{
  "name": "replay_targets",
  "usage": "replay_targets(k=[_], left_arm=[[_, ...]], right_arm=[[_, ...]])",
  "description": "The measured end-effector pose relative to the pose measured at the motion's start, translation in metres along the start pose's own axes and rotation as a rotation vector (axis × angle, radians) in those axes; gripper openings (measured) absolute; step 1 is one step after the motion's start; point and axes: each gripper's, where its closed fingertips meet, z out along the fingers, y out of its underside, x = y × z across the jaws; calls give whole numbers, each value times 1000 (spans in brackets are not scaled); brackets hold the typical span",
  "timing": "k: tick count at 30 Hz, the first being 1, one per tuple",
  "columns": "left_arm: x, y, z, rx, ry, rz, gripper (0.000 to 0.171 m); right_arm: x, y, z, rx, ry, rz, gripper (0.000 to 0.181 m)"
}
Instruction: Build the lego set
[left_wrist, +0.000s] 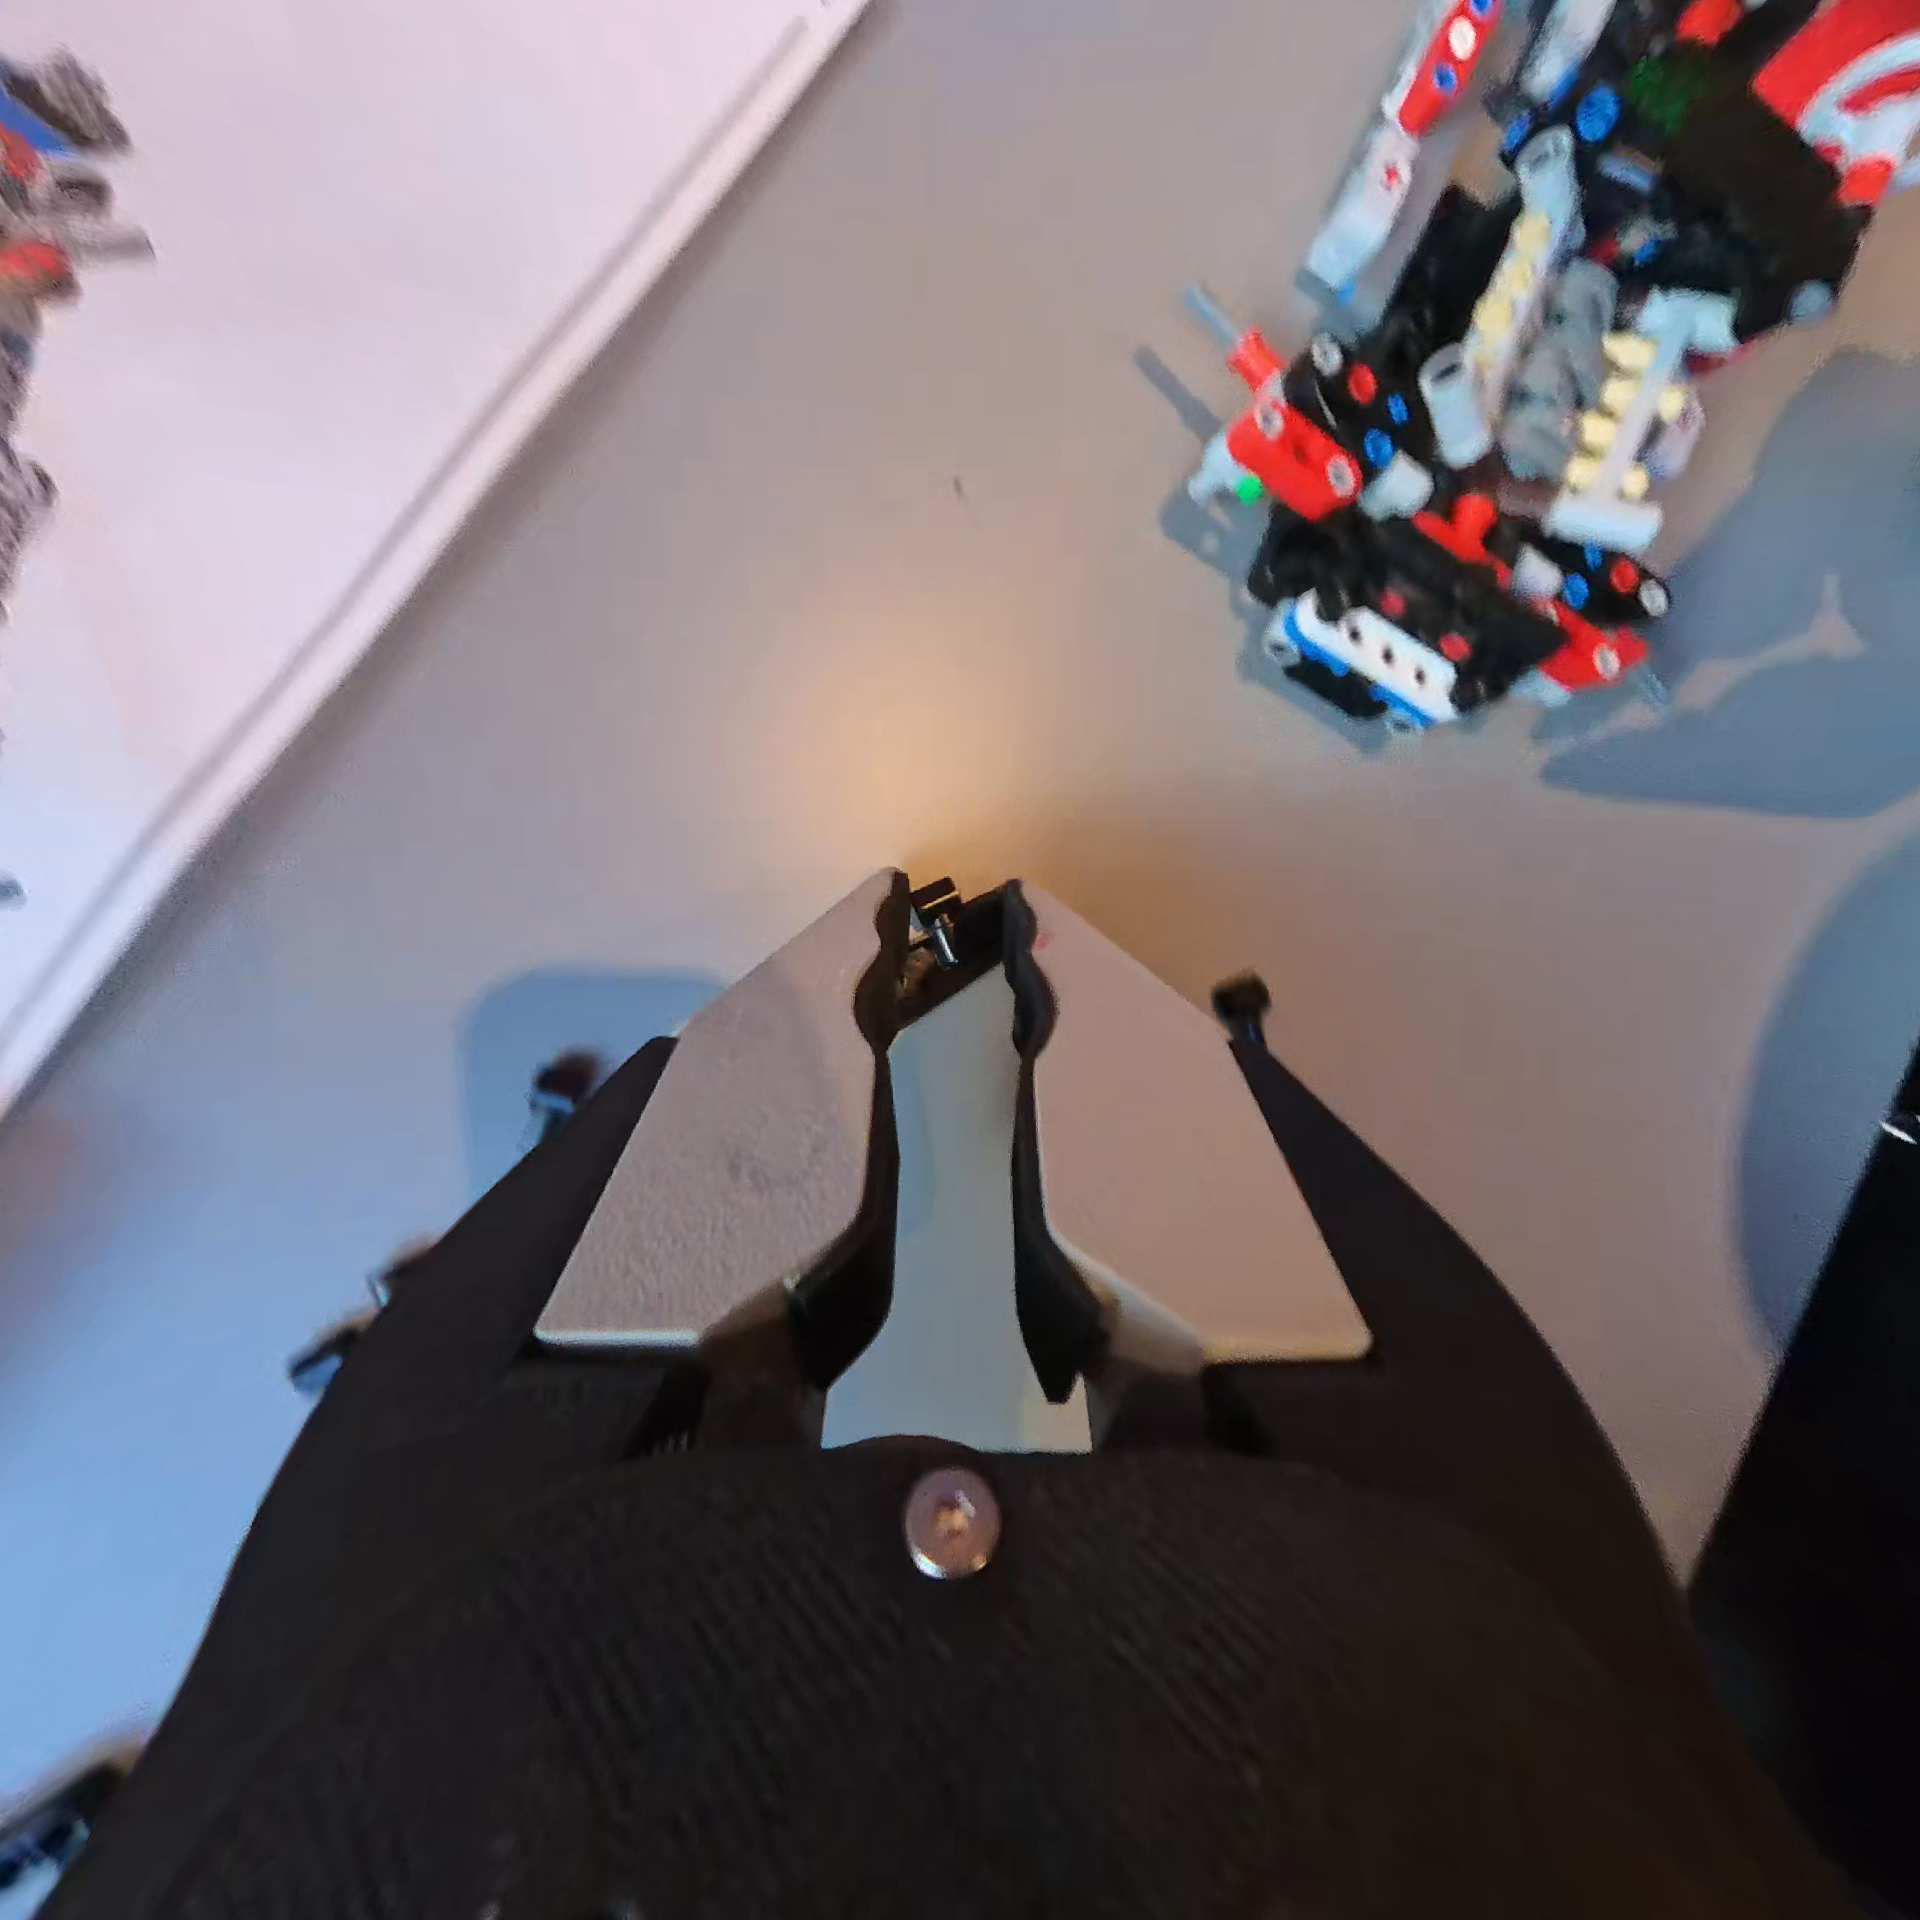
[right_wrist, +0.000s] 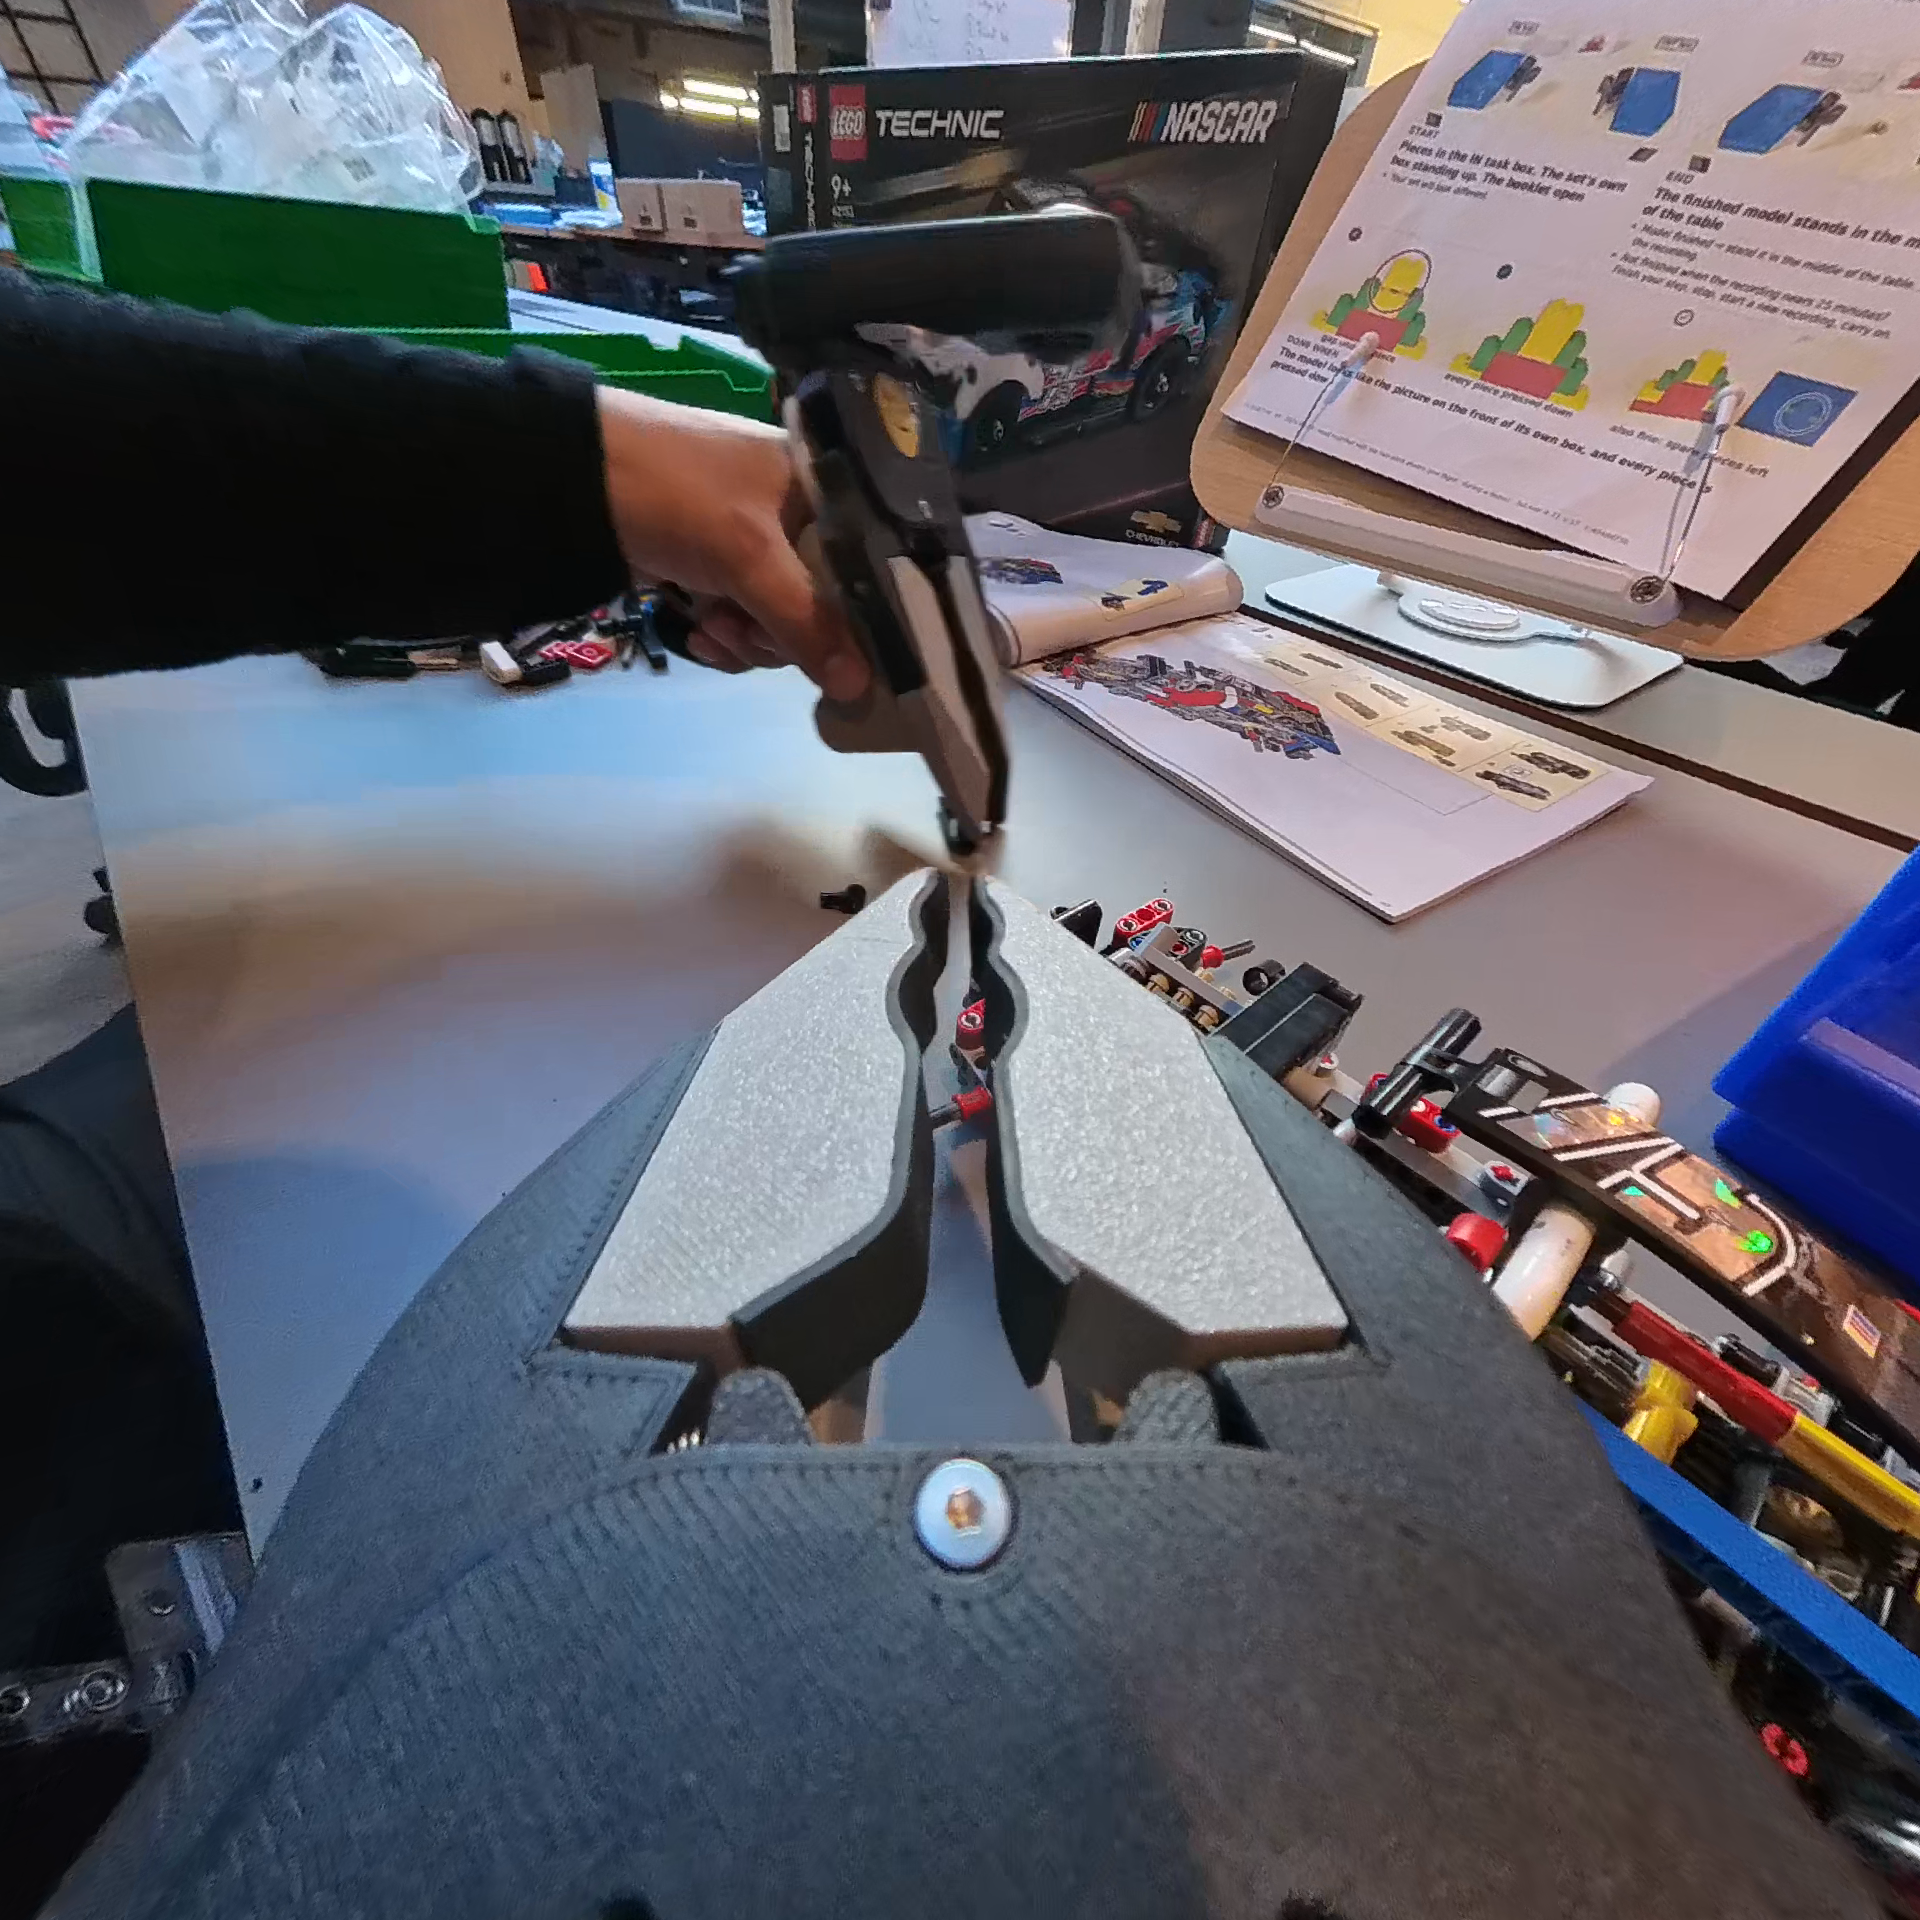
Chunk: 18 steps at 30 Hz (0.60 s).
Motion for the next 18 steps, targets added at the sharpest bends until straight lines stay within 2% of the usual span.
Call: replay_targets(k=[8,11,13,18], left_arm=[[52,70,-28,62,41,-55,13],[74,87,-37,86,12,-37,34],[86,93,-48,121,22,-11,36],[71,103,-72,167,-25,79,44]], right_arm=[[-16,6,7,-54,-58,-41,4],[-28,13,14,-112,-83,-52,5],[-40,18,22,-158,-125,-13,8],[-61,26,46,-245,-158,33,28]])
